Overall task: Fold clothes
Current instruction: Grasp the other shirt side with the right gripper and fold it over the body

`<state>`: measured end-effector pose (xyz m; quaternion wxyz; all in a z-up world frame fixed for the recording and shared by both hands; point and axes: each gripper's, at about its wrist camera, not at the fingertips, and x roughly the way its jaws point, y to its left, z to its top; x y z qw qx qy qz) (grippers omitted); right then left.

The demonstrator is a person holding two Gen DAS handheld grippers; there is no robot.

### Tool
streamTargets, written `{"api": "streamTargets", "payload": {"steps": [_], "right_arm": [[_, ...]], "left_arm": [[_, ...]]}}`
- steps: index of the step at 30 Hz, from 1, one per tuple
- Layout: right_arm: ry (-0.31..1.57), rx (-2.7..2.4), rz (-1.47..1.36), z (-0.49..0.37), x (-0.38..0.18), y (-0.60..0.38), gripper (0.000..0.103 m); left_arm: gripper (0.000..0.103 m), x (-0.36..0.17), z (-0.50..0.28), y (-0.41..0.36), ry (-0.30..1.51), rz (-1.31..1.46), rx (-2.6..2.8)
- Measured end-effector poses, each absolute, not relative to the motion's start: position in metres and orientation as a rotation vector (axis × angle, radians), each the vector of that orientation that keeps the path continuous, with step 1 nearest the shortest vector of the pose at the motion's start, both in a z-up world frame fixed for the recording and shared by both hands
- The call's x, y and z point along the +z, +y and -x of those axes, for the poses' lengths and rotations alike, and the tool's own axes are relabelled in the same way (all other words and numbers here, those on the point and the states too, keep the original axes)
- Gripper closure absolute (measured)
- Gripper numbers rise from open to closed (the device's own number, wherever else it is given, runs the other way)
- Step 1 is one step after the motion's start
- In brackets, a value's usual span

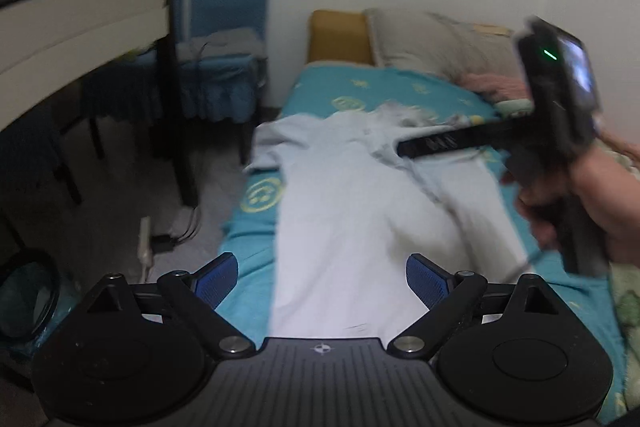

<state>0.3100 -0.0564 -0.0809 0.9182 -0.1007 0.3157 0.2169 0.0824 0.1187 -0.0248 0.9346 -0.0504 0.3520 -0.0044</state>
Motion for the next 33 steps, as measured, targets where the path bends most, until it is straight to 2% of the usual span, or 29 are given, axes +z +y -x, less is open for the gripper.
{"api": "streamTargets", "payload": {"steps": [7, 12, 15, 16, 17, 27, 33], "right_arm": [[0.688, 0.604, 0.411, -0.4, -0.152, 0.095, 0.025], [0.705, 0.594, 0.566, -0.436, -0.205, 0.147, 0.031], [0.66, 0.551, 0.643, -0.444, -0.216, 0.155, 0.05], [0.639, 0.539, 0.664, -0.446, -0.218, 0.156, 0.067], [0.623, 0.525, 0.657, -0.448, -0.215, 0.153, 0.089], [0.394, 0.339, 0.314, -0.426, -0.124, 0.055, 0.092], [0.371, 0.034, 0.04, -0.415, -0.106, -0.072, 0.091]], "left_arm": [[0.01, -0.063, -0.117, 0.165, 0.813, 0.277, 0.086], [0.01, -0.085, -0.137, 0.17, 0.863, 0.288, 0.104], [0.01, -0.093, -0.148, 0.17, 0.883, 0.293, 0.113], [0.01, -0.095, -0.15, 0.17, 0.885, 0.294, 0.116], [0.01, -0.097, -0.152, 0.169, 0.886, 0.294, 0.116], [0.01, -0.086, -0.137, 0.166, 0.807, 0.339, 0.09], [0.01, -0.081, -0.134, 0.157, 0.789, 0.354, 0.042]]}}
